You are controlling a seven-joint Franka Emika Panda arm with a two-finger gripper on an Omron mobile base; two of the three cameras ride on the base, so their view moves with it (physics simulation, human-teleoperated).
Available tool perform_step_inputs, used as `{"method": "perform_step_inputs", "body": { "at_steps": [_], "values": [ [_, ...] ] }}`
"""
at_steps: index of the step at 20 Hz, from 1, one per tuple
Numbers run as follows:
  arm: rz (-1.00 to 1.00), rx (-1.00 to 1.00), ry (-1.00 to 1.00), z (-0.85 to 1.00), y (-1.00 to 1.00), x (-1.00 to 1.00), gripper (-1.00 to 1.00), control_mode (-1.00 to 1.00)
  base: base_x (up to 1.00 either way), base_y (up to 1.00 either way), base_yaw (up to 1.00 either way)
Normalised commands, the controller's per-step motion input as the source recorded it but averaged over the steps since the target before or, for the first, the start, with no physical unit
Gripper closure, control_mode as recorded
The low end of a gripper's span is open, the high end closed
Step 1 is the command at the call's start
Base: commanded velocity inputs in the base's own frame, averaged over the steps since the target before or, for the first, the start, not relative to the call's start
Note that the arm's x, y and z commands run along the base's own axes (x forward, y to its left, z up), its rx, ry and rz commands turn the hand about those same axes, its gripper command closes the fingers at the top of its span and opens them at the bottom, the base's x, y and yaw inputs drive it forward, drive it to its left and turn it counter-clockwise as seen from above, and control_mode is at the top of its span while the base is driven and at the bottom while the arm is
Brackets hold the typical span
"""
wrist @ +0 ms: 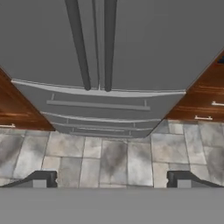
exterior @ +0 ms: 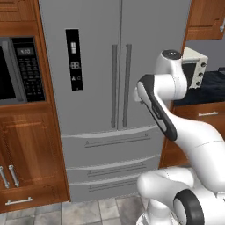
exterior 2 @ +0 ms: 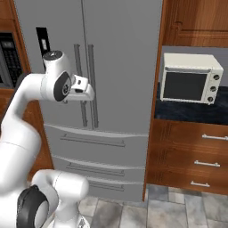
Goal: Gather the cucumber and broccoli from the fridge and place them on a tray on the dining counter. Then gather the chicken drumstick and fish from the fridge and place them on the other tray.
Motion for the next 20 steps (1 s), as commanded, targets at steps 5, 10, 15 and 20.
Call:
{"method": "perform_step_inputs", "body": {
  "at_steps": [5,10,15,20],
  "values": [
    [0.00,-0.05,-0.17,0.06,0.00,0.19,-1.00,-1.00,0.00,0.00,0.00],
    [0.00,0.02,-0.15,0.13,0.00,0.39,-1.00,-1.00,0.00,0.00,0.00],
    [0.00,0.07,-0.01,0.11,0.00,0.50,-1.00,-1.00,0.00,0.00,0.00],
    [0.00,0.05,0.00,0.08,0.00,0.51,-1.00,-1.00,0.00,0.00,0.00]
  ]
}}
